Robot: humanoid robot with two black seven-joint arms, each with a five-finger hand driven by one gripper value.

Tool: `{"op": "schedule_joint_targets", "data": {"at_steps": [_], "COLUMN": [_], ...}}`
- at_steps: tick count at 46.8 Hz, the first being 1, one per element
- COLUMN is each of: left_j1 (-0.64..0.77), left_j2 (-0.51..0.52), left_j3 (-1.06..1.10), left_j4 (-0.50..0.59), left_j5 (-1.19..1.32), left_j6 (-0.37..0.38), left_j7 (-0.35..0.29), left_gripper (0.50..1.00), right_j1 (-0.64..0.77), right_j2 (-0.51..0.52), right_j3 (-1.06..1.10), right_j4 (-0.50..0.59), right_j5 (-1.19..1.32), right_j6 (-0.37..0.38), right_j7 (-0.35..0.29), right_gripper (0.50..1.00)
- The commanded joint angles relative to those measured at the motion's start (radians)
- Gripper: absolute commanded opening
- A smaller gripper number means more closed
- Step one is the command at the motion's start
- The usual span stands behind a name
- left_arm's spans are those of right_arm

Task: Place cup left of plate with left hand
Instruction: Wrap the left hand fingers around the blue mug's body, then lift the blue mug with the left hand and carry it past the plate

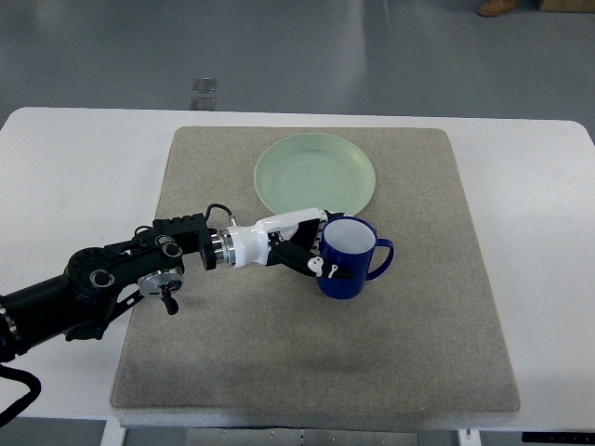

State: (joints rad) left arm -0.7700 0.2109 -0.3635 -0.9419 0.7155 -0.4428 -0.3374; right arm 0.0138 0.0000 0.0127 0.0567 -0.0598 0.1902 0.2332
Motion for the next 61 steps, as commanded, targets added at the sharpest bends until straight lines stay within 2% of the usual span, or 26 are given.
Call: {"op": "schedule_joint_targets", "data": {"at_steps": [1, 19, 42, 61], "left_j1": [0.0, 0.0, 0.003, 0.003], "left_j2": [-0.001, -0.002, 0.022, 0.136], "left_j3": [-0.002, -0.09, -0.262, -0.321], "left_j4": [-0.001, -0.005, -0.008, 0.0], "left_j5": [-0.005, -0.014, -0.002, -0.002], "left_j6": [0.006, 0.015, 0.17, 0.323], "left_j7": [0.0, 0.0, -0.006, -0.048], "left_gripper": [0.739, 0.739, 0.741, 0.748], "right_j1": [0.0, 0.0, 0.0, 0.0], "right_j2": [0.0, 0.0, 0.0, 0.0], "right_j3": [0.001, 0.0, 0.001, 0.001], "right_j4": [0.0, 0.0, 0.0, 0.0], "right_j5": [0.0, 0.0, 0.0, 0.0], "right_j6": [0.0, 0.0, 0.0, 0.0], "right_j7": [0.0, 0.0, 0.0, 0.0], "right_gripper": [0.932, 0.932, 0.932, 0.932]}}
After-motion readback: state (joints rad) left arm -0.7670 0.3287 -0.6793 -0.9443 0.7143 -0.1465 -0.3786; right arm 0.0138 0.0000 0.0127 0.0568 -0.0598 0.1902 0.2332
